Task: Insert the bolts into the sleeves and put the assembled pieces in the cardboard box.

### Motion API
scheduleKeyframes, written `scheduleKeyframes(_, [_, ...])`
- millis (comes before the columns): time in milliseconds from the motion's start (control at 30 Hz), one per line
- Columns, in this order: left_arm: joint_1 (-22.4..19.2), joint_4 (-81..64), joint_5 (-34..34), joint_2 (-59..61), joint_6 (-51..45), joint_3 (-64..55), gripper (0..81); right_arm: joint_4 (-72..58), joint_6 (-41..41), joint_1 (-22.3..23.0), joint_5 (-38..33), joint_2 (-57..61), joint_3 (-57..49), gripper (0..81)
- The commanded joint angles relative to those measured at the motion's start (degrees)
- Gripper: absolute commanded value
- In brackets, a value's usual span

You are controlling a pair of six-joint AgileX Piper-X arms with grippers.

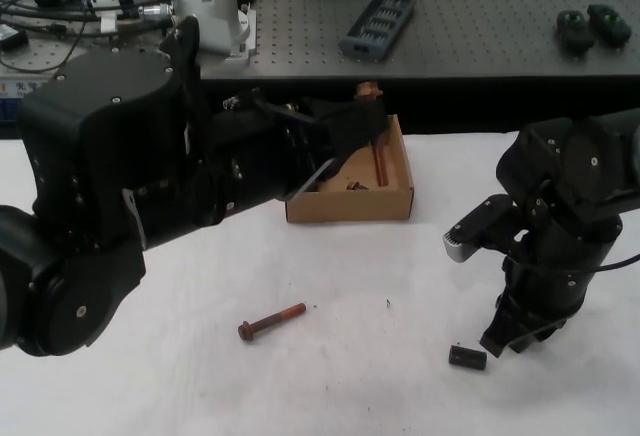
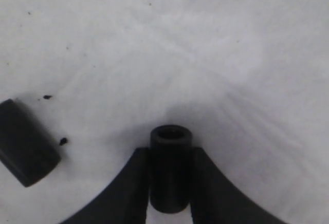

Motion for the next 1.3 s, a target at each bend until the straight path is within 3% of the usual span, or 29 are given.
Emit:
scheduleKeyframes(0, [-0.3, -1.0, 0.3, -0.8, -0.9, -0.2, 0.6, 1.7, 0.0, -0.1, -0.2, 0.7, -0.3, 21.5])
scheduleKeyframes(167, [-0.3, -1.0, 0.3, -0.8, -0.9, -0.2, 0.6, 0.7, 0.0, -0.1, -0.2, 0.7, -0.3, 20.4])
scheduleKeyframes(367, [-0.3, -1.0, 0.3, -0.8, -0.9, -0.2, 0.6, -0.9, 1.1, -0.1, 0.8, 0.7, -0.3, 4.8])
scheduleKeyframes(500, [-0.1, -1.0, -0.1, -0.8, 1.7, -0.2, 0.6, -2.2, 2.4, -0.1, -1.4, 0.7, -0.3, 4.4])
scheduleKeyframes(667, [1.0, -1.5, -0.7, -0.8, 5.4, 0.0, 0.6, -5.1, 4.4, -0.2, -11.1, -1.6, 1.0, 4.4])
scheduleKeyframes(800, [3.0, -11.6, -1.1, -0.8, 5.1, 3.4, 0.6, -10.6, 4.6, -0.2, -13.0, -8.9, 6.1, 4.4])
scheduleKeyframes(933, [5.0, -25.0, -1.0, -0.8, -0.8, 9.2, 0.6, -21.9, 7.1, -0.2, -23.0, -18.7, 15.1, 4.4])
scheduleKeyframes(1067, [5.1, -28.3, 0.6, -0.9, -3.6, 14.6, 0.6, -40.9, 14.7, 0.2, -34.6, -27.6, 26.3, 4.4])
scheduleKeyframes(1267, [5.1, -31.5, 6.5, -0.9, -4.6, 15.1, 0.6, -61.5, 26.1, 3.7, -37.8, -33.0, 38.2, 4.3])
